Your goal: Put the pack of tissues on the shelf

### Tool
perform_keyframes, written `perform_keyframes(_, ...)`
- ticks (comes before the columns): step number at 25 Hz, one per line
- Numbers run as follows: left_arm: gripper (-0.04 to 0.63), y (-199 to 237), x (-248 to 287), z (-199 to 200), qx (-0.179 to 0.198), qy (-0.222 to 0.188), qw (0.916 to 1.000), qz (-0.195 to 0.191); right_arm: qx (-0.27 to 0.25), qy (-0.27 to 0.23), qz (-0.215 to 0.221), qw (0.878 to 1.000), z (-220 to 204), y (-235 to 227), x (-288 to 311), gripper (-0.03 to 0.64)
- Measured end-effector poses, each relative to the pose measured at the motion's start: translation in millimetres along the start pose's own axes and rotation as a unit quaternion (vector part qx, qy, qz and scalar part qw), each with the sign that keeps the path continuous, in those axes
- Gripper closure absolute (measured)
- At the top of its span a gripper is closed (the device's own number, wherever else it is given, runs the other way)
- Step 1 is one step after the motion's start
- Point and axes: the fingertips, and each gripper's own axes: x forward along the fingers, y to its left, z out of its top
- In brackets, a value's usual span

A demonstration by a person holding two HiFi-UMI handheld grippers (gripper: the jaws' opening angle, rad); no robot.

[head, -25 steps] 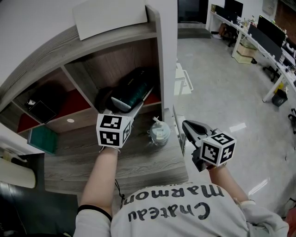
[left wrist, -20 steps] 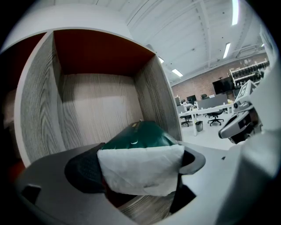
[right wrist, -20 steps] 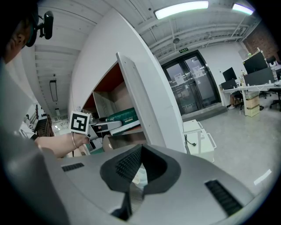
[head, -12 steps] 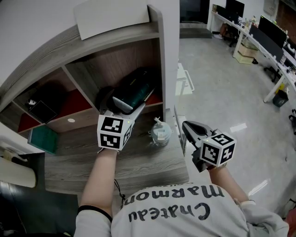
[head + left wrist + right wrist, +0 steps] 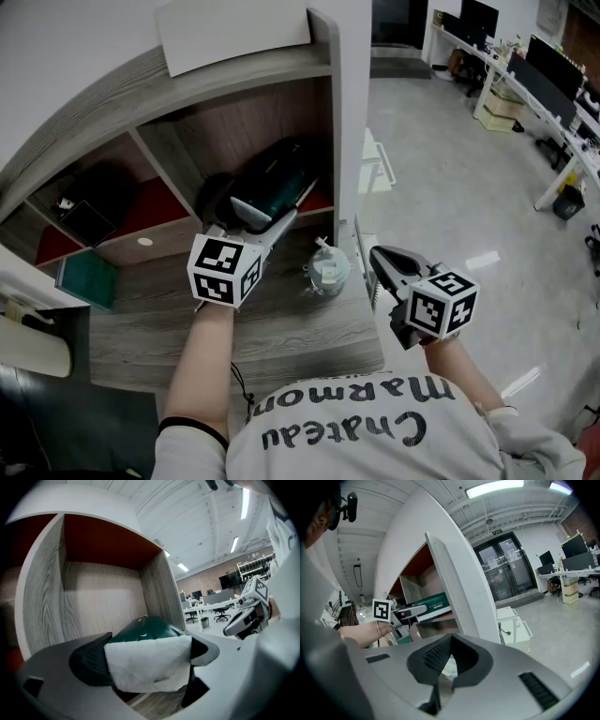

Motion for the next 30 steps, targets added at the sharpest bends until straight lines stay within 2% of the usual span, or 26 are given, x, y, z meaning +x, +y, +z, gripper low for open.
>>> perform_keyframes(3,0.153,0,-5,5,-0.025,-0.028,0.9992,-0.016,-0.002,0.004,-0.003,1.0,-2,0,0,0.606)
perform_keyframes(7,0.153,6,-11,11,-0.027,-0.051,0.9982,-0.015,-0.005,0.009,-0.007,1.0,-6,0,1,0.606)
perform_keyframes(23,0.155,8,-14,18,-0.03,-0.065,0.9972,-0.02,-0.006,0.026,-0.008,1.0,-10,4,11,0.606)
perform_keyframes(30,0.155,9,-22,30,-0.029,-0.088,0.9955,-0.018,-0.006,0.028,-0.006,1.0,-11,4,15,0.606)
